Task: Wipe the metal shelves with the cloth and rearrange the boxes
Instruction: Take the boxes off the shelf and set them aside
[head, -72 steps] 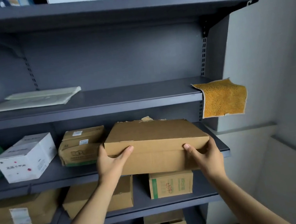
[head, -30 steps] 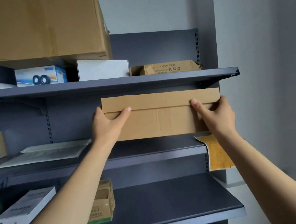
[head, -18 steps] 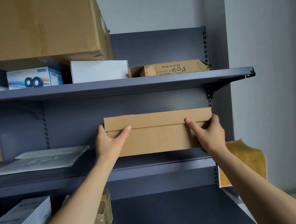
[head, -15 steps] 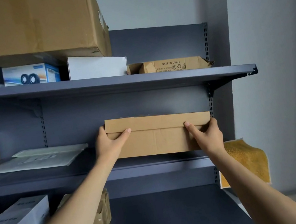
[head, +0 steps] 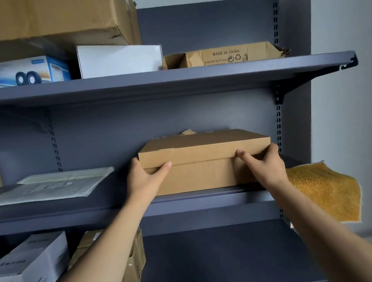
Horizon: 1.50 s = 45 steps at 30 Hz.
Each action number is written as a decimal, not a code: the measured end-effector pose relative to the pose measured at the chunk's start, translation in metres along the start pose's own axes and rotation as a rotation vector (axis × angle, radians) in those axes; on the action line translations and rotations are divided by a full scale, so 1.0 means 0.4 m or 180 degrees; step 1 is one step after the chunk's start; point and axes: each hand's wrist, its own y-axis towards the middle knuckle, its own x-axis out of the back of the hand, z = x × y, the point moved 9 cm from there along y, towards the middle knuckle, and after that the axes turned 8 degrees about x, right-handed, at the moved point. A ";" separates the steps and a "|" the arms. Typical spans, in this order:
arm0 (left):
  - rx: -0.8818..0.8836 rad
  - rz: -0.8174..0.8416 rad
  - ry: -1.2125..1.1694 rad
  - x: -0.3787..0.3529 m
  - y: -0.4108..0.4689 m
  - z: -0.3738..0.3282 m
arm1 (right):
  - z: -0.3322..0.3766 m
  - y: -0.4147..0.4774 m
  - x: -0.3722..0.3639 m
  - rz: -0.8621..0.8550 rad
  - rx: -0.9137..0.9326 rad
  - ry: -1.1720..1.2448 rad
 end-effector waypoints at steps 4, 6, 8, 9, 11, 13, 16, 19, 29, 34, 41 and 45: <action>0.0016 0.0056 0.0116 0.000 -0.001 0.007 | 0.013 -0.016 -0.001 -0.0107 0.0014 0.0102; -0.0057 0.0084 0.0099 0.008 -0.004 0.011 | 0.033 -0.036 0.011 -0.0322 0.0180 0.0071; -0.0172 0.0110 -0.0001 0.020 -0.005 0.015 | 0.059 -0.060 0.017 -0.0461 0.0307 -0.0069; -0.0216 0.0134 -0.0041 0.027 -0.006 0.019 | 0.075 -0.071 0.017 -0.0510 0.0375 -0.0149; -0.0278 0.0180 -0.0088 0.050 -0.012 0.022 | 0.113 -0.097 0.005 -0.0595 0.0551 -0.0266; -0.0344 0.0184 -0.0133 0.082 -0.019 0.023 | 0.153 -0.130 -0.021 -0.0618 0.0697 -0.0343; -0.0433 0.0243 -0.0198 0.145 -0.031 0.034 | 0.192 -0.173 -0.061 -0.0666 0.0692 -0.0480; -0.0436 0.0476 -0.0173 0.198 -0.037 0.057 | 0.205 -0.183 -0.079 -0.0697 0.0462 -0.0710; -0.0334 0.1004 -0.0160 0.324 -0.039 0.181 | 0.310 -0.350 -0.299 0.0032 0.0598 -0.1008; -0.0290 0.1043 -0.0230 0.410 -0.069 0.227 | 0.391 -0.529 -0.499 0.0622 0.0888 -0.0668; -0.0154 0.1019 -0.0213 0.550 -0.085 0.316 | 0.429 -0.673 -0.646 0.0930 0.0878 -0.0465; -0.0015 0.1049 -0.0135 0.569 -0.097 0.405 | 0.393 -0.737 -0.706 0.1145 0.0752 -0.0464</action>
